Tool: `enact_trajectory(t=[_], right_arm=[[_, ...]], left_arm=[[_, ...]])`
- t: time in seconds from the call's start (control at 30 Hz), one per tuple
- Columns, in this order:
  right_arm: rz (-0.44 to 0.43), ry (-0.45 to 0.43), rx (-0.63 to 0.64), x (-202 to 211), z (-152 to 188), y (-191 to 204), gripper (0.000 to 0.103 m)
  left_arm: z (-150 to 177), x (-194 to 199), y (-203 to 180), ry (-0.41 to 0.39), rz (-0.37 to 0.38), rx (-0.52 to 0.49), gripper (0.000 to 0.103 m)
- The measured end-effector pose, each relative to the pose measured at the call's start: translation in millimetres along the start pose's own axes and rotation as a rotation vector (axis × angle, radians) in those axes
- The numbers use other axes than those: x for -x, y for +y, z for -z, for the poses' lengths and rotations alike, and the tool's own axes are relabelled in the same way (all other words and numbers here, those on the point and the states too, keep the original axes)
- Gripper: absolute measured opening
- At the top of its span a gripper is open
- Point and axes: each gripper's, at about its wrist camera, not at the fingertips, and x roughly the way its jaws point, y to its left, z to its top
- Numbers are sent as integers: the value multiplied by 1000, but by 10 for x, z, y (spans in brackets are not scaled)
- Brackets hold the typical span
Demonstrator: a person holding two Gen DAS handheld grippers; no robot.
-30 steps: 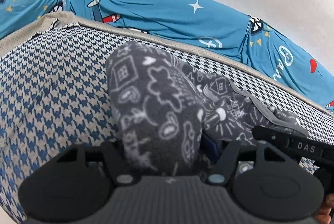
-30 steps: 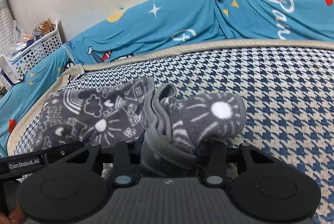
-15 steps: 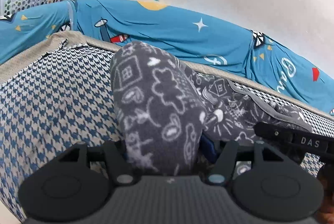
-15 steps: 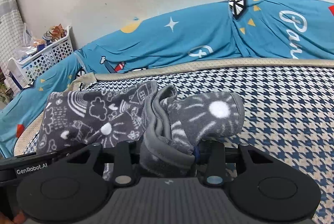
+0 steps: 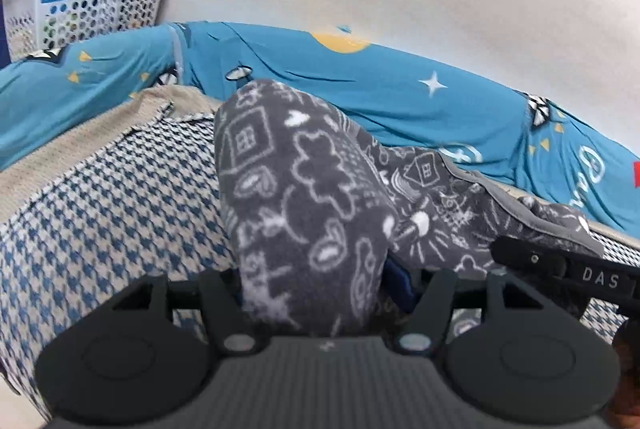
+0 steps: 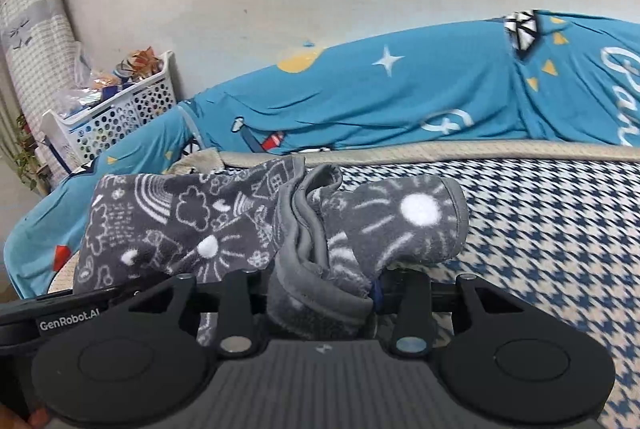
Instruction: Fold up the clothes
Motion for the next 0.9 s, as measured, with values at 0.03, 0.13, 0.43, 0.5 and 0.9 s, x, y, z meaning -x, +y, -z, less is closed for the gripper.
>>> enact_trajectory(t=[0.03, 0.13, 0.43, 0.5, 0.9], right_arm=[[-6, 1, 1, -42, -6, 21, 40], [-23, 4, 4, -174, -24, 77, 40], [-74, 4, -13, -562, -68, 253, 40], [-87, 6, -23, -641, -72, 309, 40], [-160, 4, 7, -1026, -119, 722, 40]], left_arm=[[-16, -12, 25, 0, -9, 2, 60], [-59, -62, 104, -3, -37, 6, 60], [-176, -271, 385, -21, -102, -2, 60], [-200, -301, 458, -25, -118, 2, 60], [-322, -372, 905, -63, -213, 34, 60]])
